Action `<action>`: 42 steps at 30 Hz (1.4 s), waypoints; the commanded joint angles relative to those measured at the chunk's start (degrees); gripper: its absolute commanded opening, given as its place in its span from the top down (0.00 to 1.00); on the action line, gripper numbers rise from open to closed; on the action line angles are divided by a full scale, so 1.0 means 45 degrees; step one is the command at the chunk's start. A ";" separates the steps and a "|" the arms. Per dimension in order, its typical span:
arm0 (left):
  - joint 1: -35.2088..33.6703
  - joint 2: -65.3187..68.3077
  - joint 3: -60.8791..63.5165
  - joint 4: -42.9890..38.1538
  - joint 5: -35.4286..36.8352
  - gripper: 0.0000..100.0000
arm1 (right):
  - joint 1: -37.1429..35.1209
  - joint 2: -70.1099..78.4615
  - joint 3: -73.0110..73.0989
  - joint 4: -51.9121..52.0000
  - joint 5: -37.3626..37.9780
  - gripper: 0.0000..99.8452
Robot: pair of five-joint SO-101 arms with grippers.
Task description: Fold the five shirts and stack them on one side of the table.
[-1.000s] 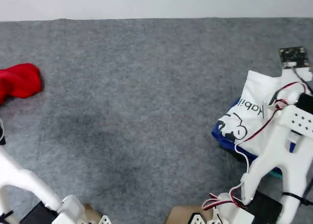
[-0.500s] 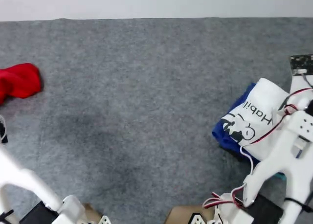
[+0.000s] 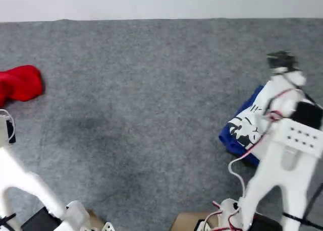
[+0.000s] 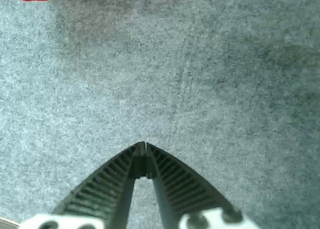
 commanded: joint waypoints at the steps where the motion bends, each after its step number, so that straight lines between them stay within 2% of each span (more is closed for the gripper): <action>1: -0.0059 -0.0332 -0.0068 0.0195 -0.0117 1.00 | -0.2042 0.0029 0.0137 0.0147 0.0059 0.99; 3: -0.0059 -0.0352 -0.0068 0.0195 -0.0117 1.00 | -0.2628 0.0068 0.0488 0.0147 0.0020 0.96; 6: -0.0059 -0.0430 -0.0068 0.0195 -0.0117 1.00 | -0.3018 0.0127 0.0957 0.0127 -0.0821 0.99; 18: -0.0059 -0.0332 -0.0088 0.0195 -0.0117 1.00 | -0.2471 -0.0791 0.0000 0.2413 -0.0840 0.99; 23: -0.0039 -0.0332 -0.0088 0.0195 -0.0117 1.00 | -0.1729 -0.0596 0.1055 0.1241 -0.0840 0.99; 32: -0.0020 -0.0332 -0.0088 0.0195 -0.0117 1.00 | -0.1631 -0.0733 -0.0410 0.1006 -0.0781 0.99; 39: 0.0000 -0.0332 -0.0088 0.0195 -0.0117 1.00 | -0.0596 0.0010 0.2090 -0.1026 -0.0078 0.99; 42: 0.0000 -0.0332 -0.0068 0.0195 -0.0117 1.00 | -0.0791 0.0440 0.3497 -0.1983 -0.0098 0.99</action>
